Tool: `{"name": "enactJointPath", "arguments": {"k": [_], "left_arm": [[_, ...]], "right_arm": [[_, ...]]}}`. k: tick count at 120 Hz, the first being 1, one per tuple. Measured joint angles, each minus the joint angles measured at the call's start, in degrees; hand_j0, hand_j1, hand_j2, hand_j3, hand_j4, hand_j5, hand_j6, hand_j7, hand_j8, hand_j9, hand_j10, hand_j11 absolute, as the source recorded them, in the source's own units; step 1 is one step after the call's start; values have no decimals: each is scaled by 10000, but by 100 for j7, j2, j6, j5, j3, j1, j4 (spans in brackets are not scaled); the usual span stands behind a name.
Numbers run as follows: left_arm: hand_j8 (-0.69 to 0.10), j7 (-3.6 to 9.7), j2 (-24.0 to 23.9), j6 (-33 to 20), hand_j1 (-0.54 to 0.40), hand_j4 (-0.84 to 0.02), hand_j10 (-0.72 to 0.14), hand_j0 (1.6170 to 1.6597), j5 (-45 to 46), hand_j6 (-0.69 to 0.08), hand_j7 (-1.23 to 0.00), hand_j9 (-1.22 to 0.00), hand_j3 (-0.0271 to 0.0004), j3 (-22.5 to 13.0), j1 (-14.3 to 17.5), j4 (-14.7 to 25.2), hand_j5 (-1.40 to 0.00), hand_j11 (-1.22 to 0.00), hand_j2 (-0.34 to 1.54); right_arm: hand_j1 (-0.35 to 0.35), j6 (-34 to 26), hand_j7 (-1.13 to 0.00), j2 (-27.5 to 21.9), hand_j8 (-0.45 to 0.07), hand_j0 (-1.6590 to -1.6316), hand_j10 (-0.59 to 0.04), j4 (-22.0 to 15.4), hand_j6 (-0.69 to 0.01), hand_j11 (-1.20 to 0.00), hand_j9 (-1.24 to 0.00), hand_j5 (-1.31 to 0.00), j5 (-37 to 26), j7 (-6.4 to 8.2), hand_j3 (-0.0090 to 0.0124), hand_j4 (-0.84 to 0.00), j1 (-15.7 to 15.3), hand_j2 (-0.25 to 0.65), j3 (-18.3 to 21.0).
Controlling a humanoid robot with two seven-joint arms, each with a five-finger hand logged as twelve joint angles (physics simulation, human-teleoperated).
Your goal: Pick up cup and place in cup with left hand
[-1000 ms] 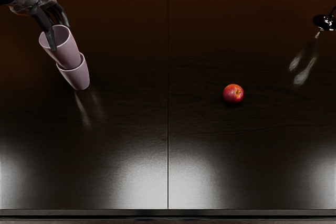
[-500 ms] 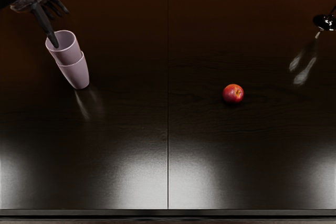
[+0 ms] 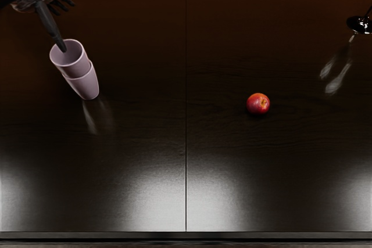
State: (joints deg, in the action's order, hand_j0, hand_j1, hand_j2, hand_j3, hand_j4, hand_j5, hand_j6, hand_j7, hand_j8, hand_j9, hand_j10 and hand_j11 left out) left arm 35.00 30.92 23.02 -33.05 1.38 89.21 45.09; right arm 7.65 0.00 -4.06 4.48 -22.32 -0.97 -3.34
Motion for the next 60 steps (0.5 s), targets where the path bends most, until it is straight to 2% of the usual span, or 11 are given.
{"name": "enactJointPath", "arguments": {"k": [21,43,50,60], "left_arm": [[-542,0,67,53,2877,-559,-545,16580,467,-548,-707,-706,0,-3,7,128,-710,-702,155],[-410,0,437,286,3045,-414,-404,16580,1053,-415,-505,-504,0,4,32,424,-507,-502,98],[-386,0,689,386,3073,-388,-379,16580,1201,-390,-470,-469,0,95,26,583,-472,-467,87],[-360,0,752,459,3103,-361,-352,16580,1313,-365,-435,-434,0,246,25,815,-437,-432,77]], "right_arm": [[-3491,0,0,0,-6,-16581,-4,-2,-8,0,-1,-1,0,0,0,-5,0,1,0],[-3491,0,0,0,-6,-16581,-4,-15,-7,0,-1,-1,0,0,0,-5,0,1,0],[-3491,0,0,0,-6,-16581,-4,-32,-7,0,-1,-1,-1,0,0,-5,0,1,0],[-3491,0,0,0,-5,-16581,-4,-57,-7,0,-1,-1,-1,0,0,-5,0,1,0]]}}
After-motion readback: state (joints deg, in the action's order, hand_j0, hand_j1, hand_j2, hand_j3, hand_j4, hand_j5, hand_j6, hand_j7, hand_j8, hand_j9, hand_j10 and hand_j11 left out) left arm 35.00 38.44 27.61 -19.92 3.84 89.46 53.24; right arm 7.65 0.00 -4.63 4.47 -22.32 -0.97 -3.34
